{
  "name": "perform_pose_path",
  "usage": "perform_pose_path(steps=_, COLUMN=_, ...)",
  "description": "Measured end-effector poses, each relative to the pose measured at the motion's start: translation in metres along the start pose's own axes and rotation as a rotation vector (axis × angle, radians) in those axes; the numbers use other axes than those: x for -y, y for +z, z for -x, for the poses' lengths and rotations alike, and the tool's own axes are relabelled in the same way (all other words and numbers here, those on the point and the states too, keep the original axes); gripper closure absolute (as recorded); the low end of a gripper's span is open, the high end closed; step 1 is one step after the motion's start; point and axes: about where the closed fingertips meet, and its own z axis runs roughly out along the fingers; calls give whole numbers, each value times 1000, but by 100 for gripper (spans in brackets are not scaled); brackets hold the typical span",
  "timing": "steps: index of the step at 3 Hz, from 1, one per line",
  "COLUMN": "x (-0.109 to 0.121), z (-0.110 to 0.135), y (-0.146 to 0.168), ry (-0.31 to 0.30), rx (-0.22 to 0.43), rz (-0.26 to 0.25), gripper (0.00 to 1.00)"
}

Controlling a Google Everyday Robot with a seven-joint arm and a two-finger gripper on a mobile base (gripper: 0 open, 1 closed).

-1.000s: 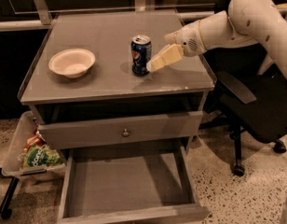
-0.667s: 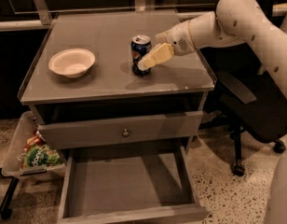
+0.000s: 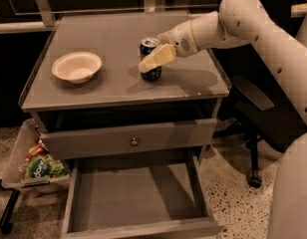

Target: Place pepsi can into middle drawer

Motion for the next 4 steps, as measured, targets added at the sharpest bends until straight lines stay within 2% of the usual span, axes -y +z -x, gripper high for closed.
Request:
perform_pose_path(steps=1, x=0, z=0, y=0, ry=0, rx=0, rz=0, gripper=19)
perform_pose_path(steps=4, x=0, z=0, y=0, ry=0, rx=0, rz=0, gripper=88)
